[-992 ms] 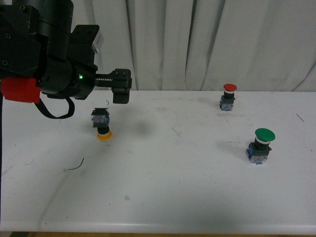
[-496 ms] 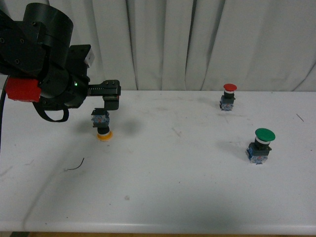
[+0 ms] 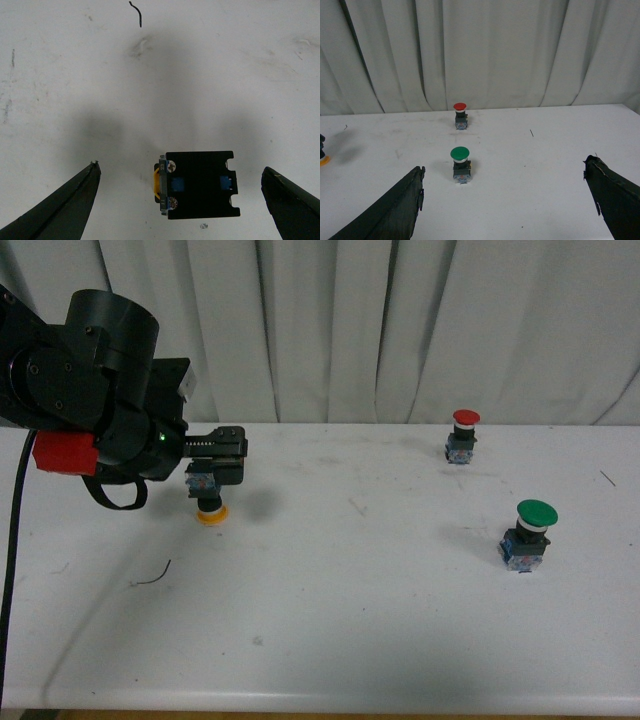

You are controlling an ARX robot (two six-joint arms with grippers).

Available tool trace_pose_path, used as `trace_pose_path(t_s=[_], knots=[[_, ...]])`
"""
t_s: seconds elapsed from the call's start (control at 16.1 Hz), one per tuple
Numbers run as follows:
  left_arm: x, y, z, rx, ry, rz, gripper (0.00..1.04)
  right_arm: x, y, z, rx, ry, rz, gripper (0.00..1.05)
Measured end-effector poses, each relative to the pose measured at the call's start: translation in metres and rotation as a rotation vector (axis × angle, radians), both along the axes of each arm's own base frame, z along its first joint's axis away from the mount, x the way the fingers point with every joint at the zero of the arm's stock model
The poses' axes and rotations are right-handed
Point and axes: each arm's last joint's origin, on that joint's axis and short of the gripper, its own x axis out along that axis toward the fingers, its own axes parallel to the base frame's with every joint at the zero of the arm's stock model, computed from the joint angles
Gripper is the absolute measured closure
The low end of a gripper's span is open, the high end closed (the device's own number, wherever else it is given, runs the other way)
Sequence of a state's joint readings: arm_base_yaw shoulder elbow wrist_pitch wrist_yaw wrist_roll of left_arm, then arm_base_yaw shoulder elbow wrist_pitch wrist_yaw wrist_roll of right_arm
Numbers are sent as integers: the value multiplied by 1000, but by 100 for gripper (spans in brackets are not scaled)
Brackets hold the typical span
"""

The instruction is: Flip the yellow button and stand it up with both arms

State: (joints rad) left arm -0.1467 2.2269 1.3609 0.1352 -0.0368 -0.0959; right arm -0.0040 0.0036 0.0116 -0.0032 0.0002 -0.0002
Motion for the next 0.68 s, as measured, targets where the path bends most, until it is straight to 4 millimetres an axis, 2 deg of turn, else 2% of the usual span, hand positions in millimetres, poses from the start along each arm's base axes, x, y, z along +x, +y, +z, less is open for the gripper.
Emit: trace_pose_path(t_s=[0.37,0.5,0.62,0.68], knots=[[-1,-4,-9,5,22,-10,9,0,0,0,0,0,0,6],[-1,-6,-11,10,28,-12,32,0,0,0,0,0,0,6],[0,-8,-15,12,38,-15,65,0,0,0,0,0,0,6],[1,-9,-13,11,33,-16,68,0,0,0,0,0,0,6]])
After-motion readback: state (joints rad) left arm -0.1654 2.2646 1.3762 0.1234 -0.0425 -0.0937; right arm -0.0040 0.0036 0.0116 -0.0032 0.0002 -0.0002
